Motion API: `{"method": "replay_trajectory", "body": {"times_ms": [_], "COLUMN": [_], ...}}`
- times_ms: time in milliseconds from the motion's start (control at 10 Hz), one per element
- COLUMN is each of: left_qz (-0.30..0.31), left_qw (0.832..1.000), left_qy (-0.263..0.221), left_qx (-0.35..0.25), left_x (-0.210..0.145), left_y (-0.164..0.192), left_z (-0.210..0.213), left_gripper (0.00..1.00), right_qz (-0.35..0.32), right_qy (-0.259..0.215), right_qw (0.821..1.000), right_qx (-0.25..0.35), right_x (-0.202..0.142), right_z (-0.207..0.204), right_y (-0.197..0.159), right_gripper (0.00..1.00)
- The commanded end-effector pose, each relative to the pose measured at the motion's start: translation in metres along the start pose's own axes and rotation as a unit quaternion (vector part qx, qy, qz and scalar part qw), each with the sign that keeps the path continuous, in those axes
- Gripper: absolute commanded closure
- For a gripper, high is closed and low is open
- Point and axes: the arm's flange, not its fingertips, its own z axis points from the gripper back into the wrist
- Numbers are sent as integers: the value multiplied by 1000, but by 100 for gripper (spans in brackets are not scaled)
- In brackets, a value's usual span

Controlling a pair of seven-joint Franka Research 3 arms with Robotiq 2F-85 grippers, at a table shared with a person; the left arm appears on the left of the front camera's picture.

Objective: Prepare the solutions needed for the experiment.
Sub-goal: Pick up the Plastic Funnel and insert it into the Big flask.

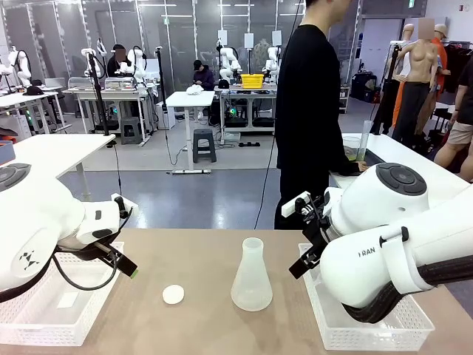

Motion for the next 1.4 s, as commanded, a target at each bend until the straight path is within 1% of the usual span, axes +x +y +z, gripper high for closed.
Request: {"method": "replay_trajectory", "body": {"times_ms": [0, 200, 300, 400, 500, 600, 700, 800, 1200, 1300], "left_qz": [0, 0, 1, 24, 35, 42, 33, 35, 35, 32], "left_qw": [1000, 1000, 997, 991, 986, 988, 987, 990, 990, 990], "left_qy": [0, 0, -17, -24, -24, -16, -17, -32, -32, -22], "left_qx": [0, 0, -75, -131, -162, -144, -156, -133, -133, -139], "left_x": [0, 0, 12, 24, 35, 46, 54, 38, 38, 41], "left_y": [0, 0, 13, 28, 42, 52, 56, 13, 13, 12], "left_z": [0, 0, 3, 1, -1, -3, -1, 14, 14, 16], "left_gripper": [0, 0, 0, 0, 0, 0, 0, 0, 0, 0], "right_qz": [-1, 0, -24, -33, -52, -70, -79, -62, -62, -65], "right_qy": [0, 0, -9, -24, -34, -43, -48, -33, -33, -29], "right_qw": [1000, 1000, 999, 996, 995, 993, 993, 995, 995, 995], "right_qx": [0, 0, 48, 78, 82, 85, 73, 64, 64, 71], "right_x": [0, 0, 9, 17, 24, 31, 38, 30, 30, 30], "right_z": [0, 0, 2, 6, 9, 13, 16, 16, 16, 15], "right_y": [0, 0, -14, -23, -33, -41, -45, -14, -14, -16], "right_gripper": [0, 0, 0, 0, 0, 0, 0, 0, 0, 0]}}
